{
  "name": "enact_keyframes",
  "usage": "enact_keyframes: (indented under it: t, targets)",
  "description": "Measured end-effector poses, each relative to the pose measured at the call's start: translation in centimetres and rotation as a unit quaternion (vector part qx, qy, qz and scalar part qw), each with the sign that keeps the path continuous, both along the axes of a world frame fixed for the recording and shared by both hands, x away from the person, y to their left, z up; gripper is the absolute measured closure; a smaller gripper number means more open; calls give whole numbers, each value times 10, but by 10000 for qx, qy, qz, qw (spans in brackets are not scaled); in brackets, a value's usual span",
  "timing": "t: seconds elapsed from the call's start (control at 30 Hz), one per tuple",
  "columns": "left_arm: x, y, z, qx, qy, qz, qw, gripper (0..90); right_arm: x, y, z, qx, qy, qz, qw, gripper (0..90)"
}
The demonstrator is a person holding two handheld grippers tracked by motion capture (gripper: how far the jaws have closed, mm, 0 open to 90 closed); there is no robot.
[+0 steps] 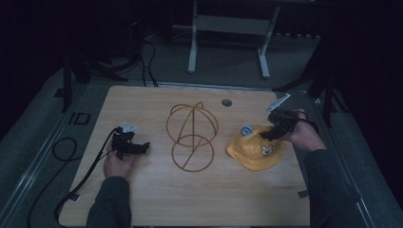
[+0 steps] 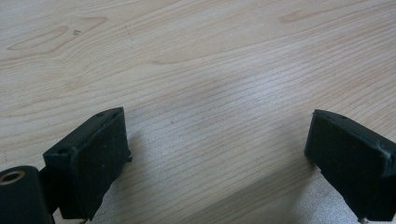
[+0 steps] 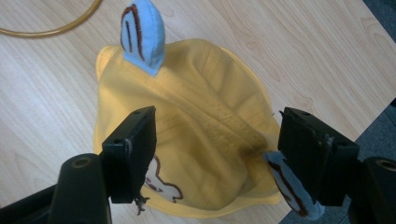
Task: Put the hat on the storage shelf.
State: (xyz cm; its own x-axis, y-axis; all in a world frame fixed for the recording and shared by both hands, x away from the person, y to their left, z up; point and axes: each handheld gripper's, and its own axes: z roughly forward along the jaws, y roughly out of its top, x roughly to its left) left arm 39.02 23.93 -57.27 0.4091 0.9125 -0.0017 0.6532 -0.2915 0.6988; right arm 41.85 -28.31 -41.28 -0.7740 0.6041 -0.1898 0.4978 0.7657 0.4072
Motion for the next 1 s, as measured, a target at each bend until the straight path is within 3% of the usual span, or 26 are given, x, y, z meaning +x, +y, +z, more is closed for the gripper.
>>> enact_keyframes:
  t: [0.4,0.47,0.63,1.0]
  targets:
    - [0,0,0,12,5,-24,10000,59,15,5,-8,-125,239,28,9996,288]
    - [0,0,0,10,4,-24,10000,59,17,7,-15,-205,328,142,9992,291]
    - [0,0,0,5,8,-21,10000,59,18,9,-24,-390,403,286,9980,440]
    - [0,0,0,5,8,-21,10000,59,18,4,-25,-450,569,579,9957,667]
